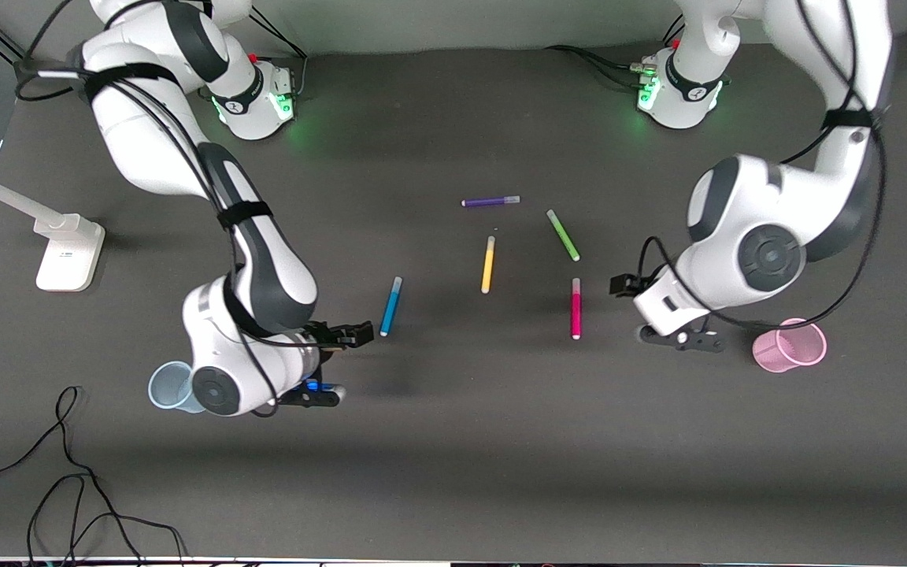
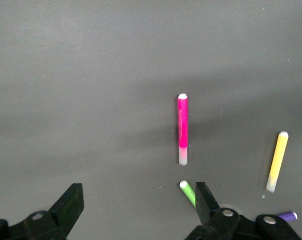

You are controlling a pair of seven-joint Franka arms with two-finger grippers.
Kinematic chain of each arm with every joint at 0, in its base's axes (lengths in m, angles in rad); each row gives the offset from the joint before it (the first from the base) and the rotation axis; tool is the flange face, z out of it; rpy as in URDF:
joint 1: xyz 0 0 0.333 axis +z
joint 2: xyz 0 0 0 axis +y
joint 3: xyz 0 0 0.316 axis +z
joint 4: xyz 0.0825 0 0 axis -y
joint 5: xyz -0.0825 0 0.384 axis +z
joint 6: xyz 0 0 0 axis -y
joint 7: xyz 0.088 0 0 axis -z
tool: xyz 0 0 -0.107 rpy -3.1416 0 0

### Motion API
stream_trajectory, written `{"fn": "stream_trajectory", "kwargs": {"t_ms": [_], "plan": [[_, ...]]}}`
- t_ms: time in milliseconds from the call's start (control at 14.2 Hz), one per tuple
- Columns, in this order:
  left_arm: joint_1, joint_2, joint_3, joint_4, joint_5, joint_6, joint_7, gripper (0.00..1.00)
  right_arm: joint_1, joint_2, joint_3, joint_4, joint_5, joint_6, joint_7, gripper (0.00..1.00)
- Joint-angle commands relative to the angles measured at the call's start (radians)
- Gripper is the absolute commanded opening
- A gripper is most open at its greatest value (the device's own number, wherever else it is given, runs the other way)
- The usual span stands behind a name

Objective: Place pink and blue markers in matching cups
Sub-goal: 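Reach the right gripper to the blue marker while the left gripper reaches the pink marker, then grasp the blue marker with the right gripper while the left gripper grasps the pink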

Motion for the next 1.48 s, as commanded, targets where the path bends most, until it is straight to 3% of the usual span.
{"fn": "stream_trajectory", "kwargs": {"t_ms": [0,494,846,1269,1410], "plan": [[-0.035,0.036,0.014,-0.040,-0.055,0.119,-0.035,0.99,0.018,0.082,0.003,0.052,0.018,0.031,0.064,0.99],[-0.115,0.128,0.011,-0.139,-0.087,0.335,-0.047,0.98,0.072,0.156,0.003,0.046,0.016,0.088,0.142,0.99],[-0.160,0.196,0.013,-0.150,-0.075,0.433,-0.073,0.98,0.078,0.167,0.003,0.046,0.016,0.088,0.144,0.98],[-0.173,0.225,0.014,-0.186,-0.066,0.510,-0.056,0.96,0.079,0.176,0.003,0.040,0.018,0.087,0.150,0.61],[-0.170,0.221,0.014,-0.219,-0.020,0.541,-0.055,0.89,0.081,0.178,0.003,0.042,0.016,0.087,0.151,0.46]]}}
